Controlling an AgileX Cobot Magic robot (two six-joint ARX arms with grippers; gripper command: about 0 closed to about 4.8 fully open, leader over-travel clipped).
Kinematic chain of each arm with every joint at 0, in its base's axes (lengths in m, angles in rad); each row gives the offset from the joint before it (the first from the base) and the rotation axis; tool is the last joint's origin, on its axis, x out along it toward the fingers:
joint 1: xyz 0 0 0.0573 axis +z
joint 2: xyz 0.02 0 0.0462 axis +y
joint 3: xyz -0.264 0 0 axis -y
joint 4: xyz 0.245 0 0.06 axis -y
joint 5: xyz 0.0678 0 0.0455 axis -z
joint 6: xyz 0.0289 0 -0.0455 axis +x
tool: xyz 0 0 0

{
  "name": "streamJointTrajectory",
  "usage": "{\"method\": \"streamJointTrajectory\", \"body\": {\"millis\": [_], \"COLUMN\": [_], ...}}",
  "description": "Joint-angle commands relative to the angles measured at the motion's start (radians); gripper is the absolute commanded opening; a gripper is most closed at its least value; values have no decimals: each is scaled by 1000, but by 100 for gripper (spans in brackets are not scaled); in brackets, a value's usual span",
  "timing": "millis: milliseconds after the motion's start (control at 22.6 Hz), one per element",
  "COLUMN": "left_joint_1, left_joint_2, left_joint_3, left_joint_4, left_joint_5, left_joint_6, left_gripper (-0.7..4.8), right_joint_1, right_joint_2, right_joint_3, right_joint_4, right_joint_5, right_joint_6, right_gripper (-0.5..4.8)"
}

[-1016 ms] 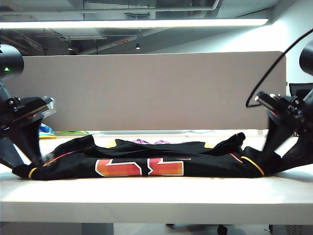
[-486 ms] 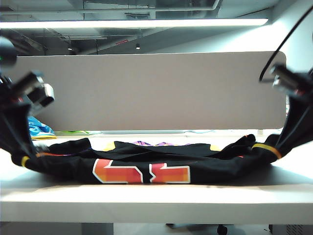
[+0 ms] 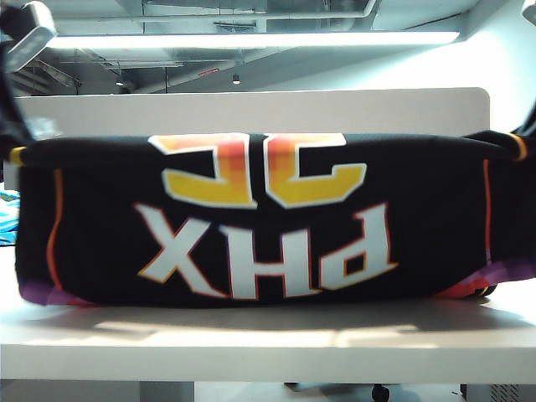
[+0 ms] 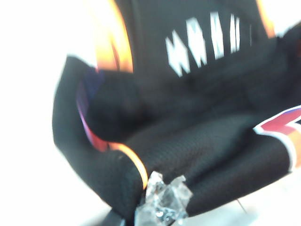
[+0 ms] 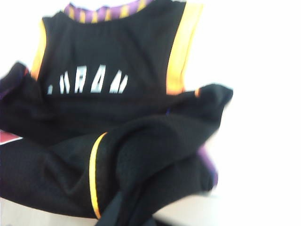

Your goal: Fold the bottom side of the basketball jersey horizontally towards the center, about one-third of the way, and then fold the bottom of the basketball jersey up towards the top, creating a neat rectangle.

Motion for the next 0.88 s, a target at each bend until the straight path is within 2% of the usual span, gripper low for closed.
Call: {"method": "streamJointTrajectory", "body": {"millis": [44,133,221,618,663,707,751,795,839,884], "left_joint_1": [1,5,6,6,6,7,7,7,7,7], "left_joint_2": [66,134,204,520,542,579,588,593,594,593], "left_joint_3": [4,13,33,184,195,218,225,229,229,229], "left_joint_4": [253,364,435,662,686,718,722,721,720,719], "left_joint_5": [-27,-33,-38,-109,-116,-127,-138,-156,-177,-191], "left_joint_6": [-55,-90,-109,-108,-108,-108,-108,-108,-107,-101], "left_gripper": [-6,-6,-6,-4,13,180,257,310,335,337], "right_joint_1": [-8,-10,-12,-12,-12,-16,-22,-28,-30,-35], "right_joint_2": [74,162,258,721,753,794,813,821,822,821], "right_joint_3": [3,5,37,385,411,444,458,463,463,463], "right_joint_4": [233,377,450,535,537,537,536,536,535,532], "right_joint_5": [24,23,23,27,23,3,-6,-8,-9,-10], "right_joint_6": [61,105,120,100,100,96,96,97,97,97], "right_gripper": [-5,-5,-5,-2,24,145,236,294,322,324]}}
